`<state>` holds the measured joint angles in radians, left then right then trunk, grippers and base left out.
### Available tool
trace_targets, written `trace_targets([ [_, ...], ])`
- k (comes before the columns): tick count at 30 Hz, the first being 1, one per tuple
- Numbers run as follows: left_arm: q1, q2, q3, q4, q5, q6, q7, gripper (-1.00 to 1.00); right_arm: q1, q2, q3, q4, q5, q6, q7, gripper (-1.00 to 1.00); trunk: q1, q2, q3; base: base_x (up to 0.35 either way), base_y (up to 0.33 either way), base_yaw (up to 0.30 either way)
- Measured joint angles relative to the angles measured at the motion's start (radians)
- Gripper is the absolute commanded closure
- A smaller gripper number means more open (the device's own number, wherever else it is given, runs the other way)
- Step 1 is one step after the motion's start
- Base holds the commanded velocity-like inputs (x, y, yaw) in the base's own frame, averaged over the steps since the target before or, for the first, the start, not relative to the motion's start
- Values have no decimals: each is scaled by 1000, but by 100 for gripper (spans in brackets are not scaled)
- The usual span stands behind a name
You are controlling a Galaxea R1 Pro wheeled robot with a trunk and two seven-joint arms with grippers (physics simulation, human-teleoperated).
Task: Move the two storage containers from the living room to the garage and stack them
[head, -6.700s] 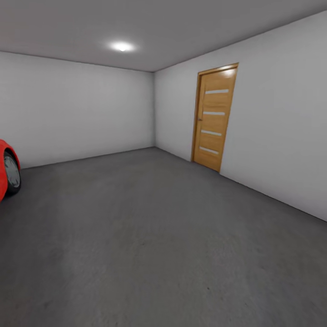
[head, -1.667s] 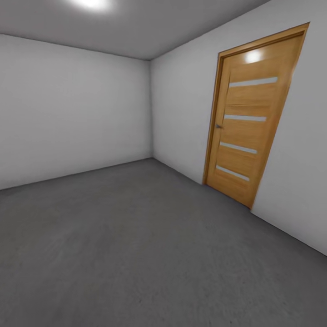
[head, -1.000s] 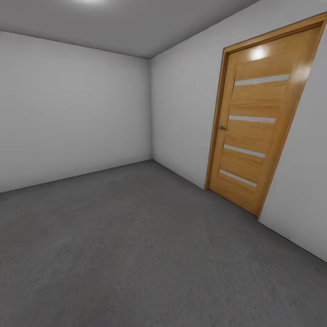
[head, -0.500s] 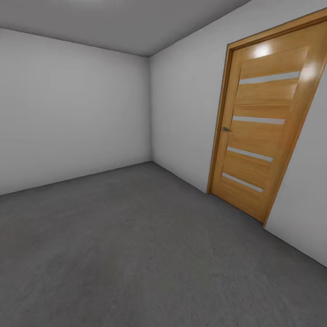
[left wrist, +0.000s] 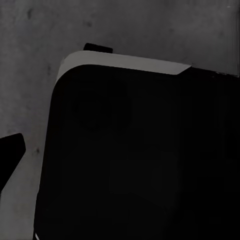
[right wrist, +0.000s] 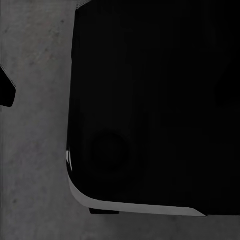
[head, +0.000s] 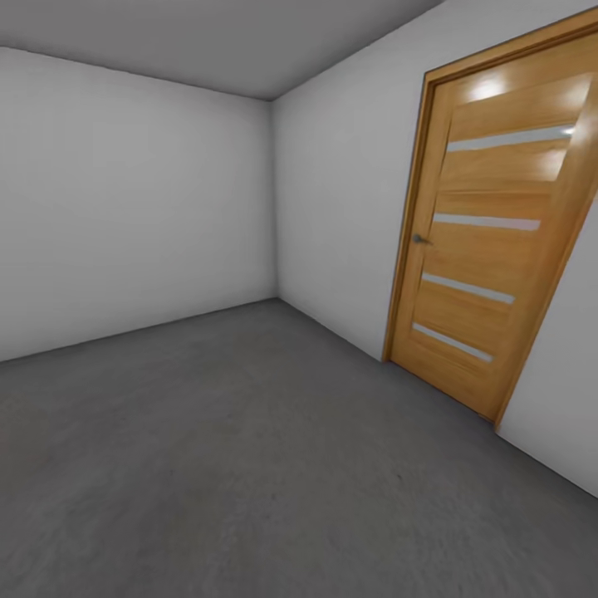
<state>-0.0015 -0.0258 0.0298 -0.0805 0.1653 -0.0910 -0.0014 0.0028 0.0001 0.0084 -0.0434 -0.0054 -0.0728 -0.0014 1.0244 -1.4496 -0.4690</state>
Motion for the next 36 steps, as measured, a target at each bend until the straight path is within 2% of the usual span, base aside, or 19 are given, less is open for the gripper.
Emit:
trace_targets([
  [36,0,0,0,1,0,4,0,-100,0,0,0,0,0,0,0,-100,0,0,0,324,0,0],
])
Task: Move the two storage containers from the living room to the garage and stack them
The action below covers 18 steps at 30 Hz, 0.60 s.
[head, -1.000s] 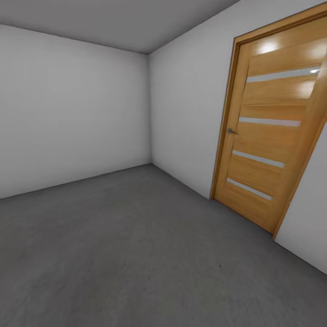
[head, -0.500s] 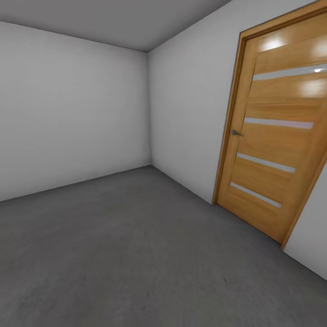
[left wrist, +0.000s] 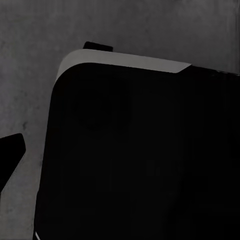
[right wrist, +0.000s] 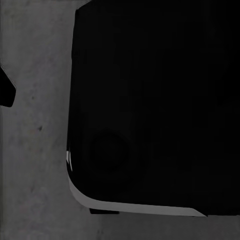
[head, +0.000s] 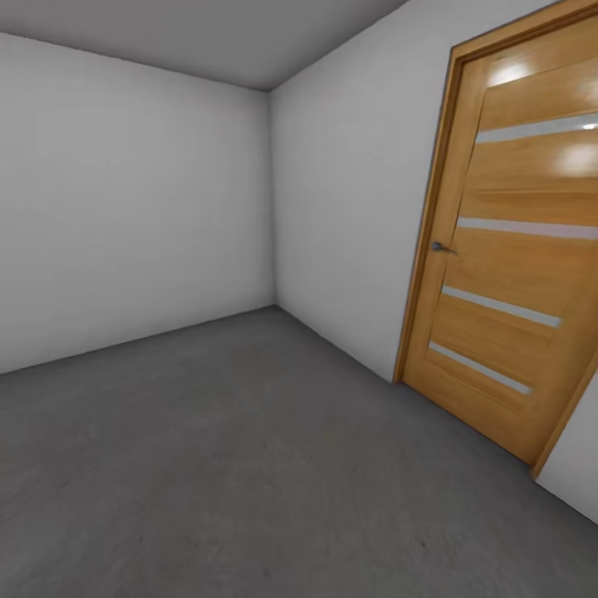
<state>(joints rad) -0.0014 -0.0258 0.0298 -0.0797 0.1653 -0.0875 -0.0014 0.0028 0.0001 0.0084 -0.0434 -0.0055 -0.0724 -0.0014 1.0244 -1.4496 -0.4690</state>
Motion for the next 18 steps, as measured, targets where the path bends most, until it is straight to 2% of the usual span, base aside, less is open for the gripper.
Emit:
trace_targets([
  [18,0,0,0,0,0,-1,0,-100,0,0,0,0,0,0,0,-100,0,0,0,324,0,0],
])
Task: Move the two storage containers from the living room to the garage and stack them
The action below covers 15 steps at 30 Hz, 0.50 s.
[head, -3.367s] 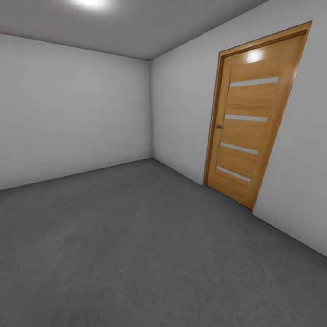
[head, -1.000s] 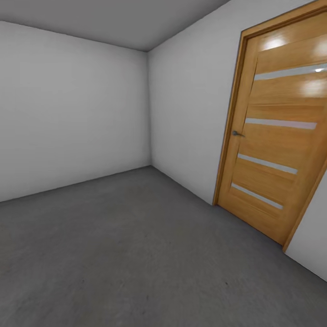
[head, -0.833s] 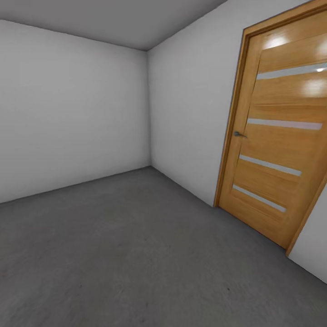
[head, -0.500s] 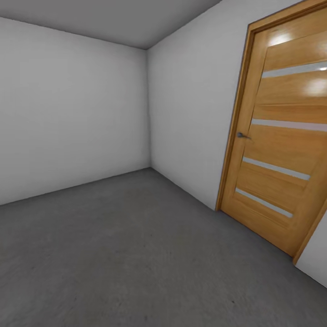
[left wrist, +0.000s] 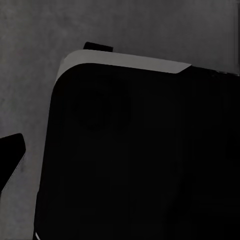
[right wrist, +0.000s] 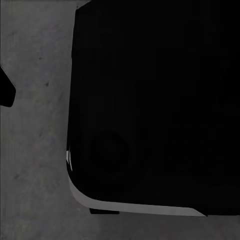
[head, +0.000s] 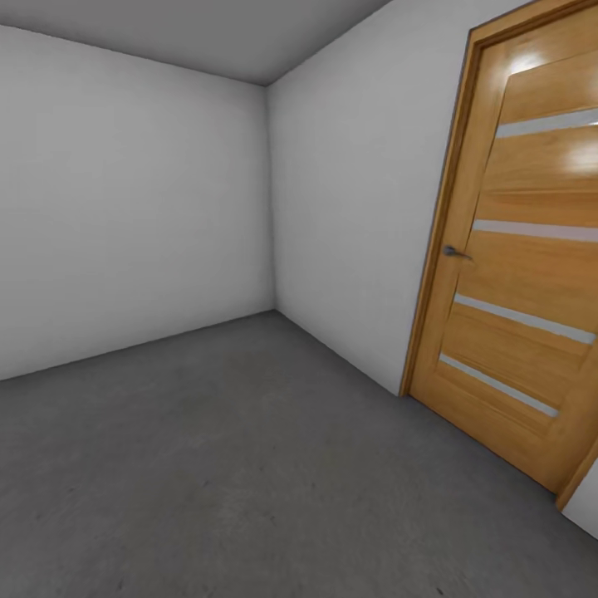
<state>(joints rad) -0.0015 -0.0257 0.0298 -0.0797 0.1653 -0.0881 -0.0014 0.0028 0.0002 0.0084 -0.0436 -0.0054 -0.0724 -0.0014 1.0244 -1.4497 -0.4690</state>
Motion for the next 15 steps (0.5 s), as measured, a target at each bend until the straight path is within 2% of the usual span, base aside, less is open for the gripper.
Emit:
trace_targets([
  [12,0,0,3,0,-1,-8,0,-100,0,2,-7,0,-4,-1,-1,-100,0,0,0,322,0,0],
  [15,0,0,4,0,-1,-9,0,-100,0,-1,-9,-1,-3,2,-1,-100,0,0,0,235,0,0],
])
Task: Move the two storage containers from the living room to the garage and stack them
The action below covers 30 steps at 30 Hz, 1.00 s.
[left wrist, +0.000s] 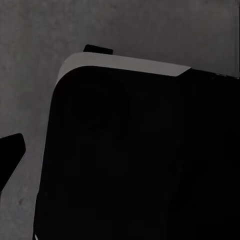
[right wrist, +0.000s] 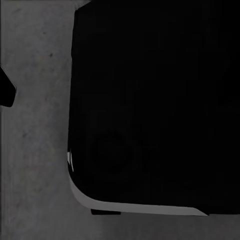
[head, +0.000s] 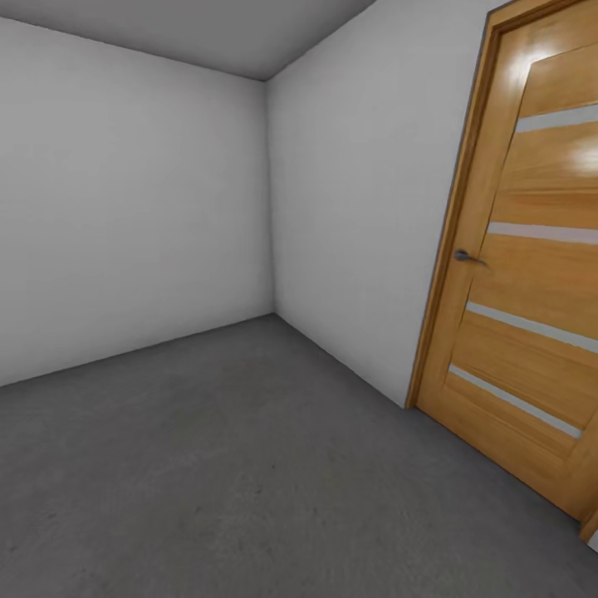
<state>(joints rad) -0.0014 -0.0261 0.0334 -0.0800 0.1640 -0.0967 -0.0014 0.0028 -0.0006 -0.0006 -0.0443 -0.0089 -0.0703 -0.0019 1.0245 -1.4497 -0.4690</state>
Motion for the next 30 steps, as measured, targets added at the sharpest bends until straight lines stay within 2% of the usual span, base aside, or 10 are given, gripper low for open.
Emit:
trace_targets([
  [8,0,0,0,-2,0,-1,0,-100,0,-3,6,0,9,-4,1,-100,0,0,0,57,0,-62],
  [30,0,0,1,-3,0,-2,0,-100,0,-1,12,-1,15,-2,5,-100,0,0,3,1,0,-238],
])
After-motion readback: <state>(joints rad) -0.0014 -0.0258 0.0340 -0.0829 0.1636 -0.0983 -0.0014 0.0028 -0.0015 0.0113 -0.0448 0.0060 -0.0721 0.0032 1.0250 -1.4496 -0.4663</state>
